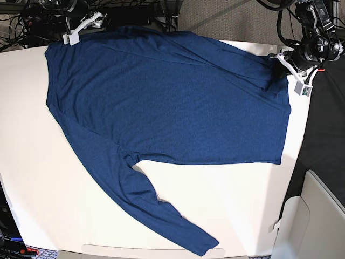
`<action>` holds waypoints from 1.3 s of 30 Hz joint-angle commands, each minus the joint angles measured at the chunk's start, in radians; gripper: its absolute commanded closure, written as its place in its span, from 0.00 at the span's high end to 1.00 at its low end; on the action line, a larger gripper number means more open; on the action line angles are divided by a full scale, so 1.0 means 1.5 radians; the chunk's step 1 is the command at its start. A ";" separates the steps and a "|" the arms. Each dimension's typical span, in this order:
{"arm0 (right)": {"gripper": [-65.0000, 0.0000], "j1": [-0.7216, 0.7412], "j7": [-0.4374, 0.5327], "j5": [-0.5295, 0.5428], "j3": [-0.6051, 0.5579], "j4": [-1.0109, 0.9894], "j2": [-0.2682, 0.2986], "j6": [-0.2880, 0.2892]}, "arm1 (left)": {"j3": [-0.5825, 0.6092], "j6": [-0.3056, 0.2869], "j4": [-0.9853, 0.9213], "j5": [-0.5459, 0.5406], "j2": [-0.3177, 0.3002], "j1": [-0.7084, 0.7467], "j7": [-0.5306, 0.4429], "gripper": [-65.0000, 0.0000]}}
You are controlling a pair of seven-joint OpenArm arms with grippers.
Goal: Fold the T-shirt properly
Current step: 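Release the right gripper and reposition it along the shirt's shoulder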
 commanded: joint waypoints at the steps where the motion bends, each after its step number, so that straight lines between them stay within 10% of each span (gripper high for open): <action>1: 0.75 0.006 0.010 0.009 0.003 0.011 0.004 0.019 | -0.002 -0.001 0.008 -0.006 -0.011 -0.004 -0.005 0.09; 12: 0.74 0.052 0.025 -0.040 -0.002 0.006 0.004 0.019 | -0.002 -0.001 0.008 -0.006 -0.011 -0.004 -0.005 0.09; 20: 0.00 0.047 0.024 -0.041 -0.012 0.008 0.004 0.019 | -0.002 -0.001 0.008 -0.006 -0.011 -0.004 -0.005 0.09; 39: 0.01 -0.070 -0.082 0.110 -0.006 0.234 0.012 0.019 | -0.002 -0.001 -0.025 -0.006 -0.011 -0.018 -0.005 0.09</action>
